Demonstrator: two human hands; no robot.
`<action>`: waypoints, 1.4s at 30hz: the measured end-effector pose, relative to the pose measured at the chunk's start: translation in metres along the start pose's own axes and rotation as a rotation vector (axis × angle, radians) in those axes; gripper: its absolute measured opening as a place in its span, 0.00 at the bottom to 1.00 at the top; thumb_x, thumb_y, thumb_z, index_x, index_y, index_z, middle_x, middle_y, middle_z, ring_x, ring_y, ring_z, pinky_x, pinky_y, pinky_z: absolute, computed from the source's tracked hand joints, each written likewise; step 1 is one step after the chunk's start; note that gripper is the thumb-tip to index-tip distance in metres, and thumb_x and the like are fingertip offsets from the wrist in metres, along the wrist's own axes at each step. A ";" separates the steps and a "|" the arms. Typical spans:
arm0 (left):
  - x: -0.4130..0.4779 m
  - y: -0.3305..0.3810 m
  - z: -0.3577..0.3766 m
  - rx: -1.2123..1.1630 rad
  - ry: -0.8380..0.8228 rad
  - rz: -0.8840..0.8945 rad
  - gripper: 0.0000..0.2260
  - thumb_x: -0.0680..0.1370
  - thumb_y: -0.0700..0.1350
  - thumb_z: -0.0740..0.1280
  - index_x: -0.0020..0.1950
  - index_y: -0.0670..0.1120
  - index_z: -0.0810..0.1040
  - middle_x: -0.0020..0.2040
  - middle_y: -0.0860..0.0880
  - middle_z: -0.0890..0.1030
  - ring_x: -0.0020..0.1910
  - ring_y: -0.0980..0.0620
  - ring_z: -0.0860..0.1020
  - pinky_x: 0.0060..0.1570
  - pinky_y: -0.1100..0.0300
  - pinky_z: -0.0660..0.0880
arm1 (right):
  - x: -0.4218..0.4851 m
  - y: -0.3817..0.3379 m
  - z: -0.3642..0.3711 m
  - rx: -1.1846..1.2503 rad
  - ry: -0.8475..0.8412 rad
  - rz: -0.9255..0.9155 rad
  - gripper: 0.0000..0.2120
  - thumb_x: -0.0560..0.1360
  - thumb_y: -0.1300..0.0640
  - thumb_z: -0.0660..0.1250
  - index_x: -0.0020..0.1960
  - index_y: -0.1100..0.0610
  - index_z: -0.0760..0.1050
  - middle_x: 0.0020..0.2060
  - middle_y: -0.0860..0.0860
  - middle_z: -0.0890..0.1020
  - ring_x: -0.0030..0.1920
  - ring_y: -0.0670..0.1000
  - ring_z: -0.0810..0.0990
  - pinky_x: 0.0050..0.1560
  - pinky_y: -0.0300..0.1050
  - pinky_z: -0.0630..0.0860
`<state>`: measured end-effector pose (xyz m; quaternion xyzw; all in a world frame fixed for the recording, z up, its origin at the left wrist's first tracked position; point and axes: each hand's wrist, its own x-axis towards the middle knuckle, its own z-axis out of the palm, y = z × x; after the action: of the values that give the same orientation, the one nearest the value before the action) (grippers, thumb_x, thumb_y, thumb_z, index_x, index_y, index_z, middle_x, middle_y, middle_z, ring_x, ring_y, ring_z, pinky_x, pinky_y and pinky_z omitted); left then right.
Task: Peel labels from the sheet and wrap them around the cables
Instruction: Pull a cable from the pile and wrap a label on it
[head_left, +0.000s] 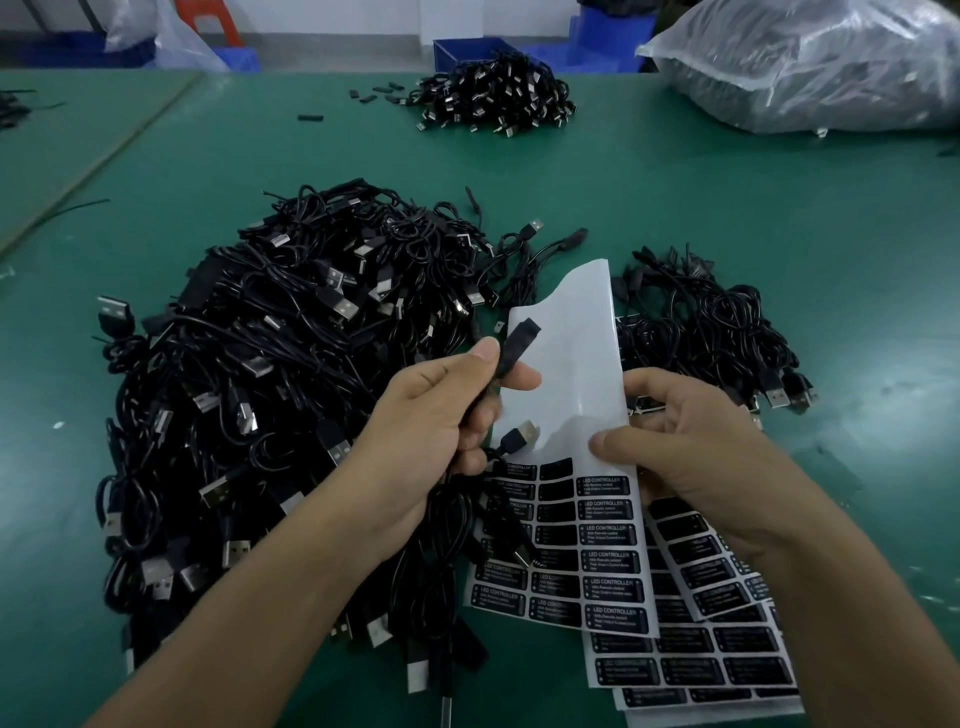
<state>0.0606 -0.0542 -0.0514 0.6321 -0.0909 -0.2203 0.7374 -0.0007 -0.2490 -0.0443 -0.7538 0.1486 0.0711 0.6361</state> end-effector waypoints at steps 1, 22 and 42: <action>0.000 0.000 0.000 -0.012 0.000 0.004 0.16 0.74 0.58 0.65 0.42 0.50 0.88 0.29 0.54 0.69 0.26 0.59 0.65 0.26 0.67 0.68 | 0.000 0.000 0.000 -0.003 -0.002 0.001 0.15 0.73 0.69 0.70 0.56 0.55 0.76 0.36 0.57 0.87 0.33 0.53 0.85 0.30 0.42 0.81; -0.012 -0.018 0.011 0.640 -0.056 0.238 0.07 0.84 0.47 0.58 0.48 0.51 0.73 0.24 0.59 0.71 0.22 0.59 0.64 0.22 0.66 0.63 | -0.003 -0.003 0.003 0.033 -0.024 0.018 0.16 0.74 0.68 0.71 0.58 0.55 0.77 0.36 0.58 0.86 0.33 0.53 0.85 0.36 0.49 0.83; -0.013 -0.017 0.015 0.646 -0.028 0.225 0.19 0.71 0.43 0.76 0.40 0.52 0.64 0.38 0.54 0.84 0.32 0.60 0.79 0.33 0.69 0.74 | -0.001 -0.002 0.010 0.051 -0.030 0.051 0.20 0.71 0.70 0.73 0.59 0.56 0.76 0.39 0.57 0.87 0.39 0.54 0.87 0.42 0.44 0.83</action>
<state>0.0391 -0.0634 -0.0635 0.8158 -0.2353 -0.1060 0.5176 -0.0005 -0.2385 -0.0444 -0.7321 0.1601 0.0945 0.6553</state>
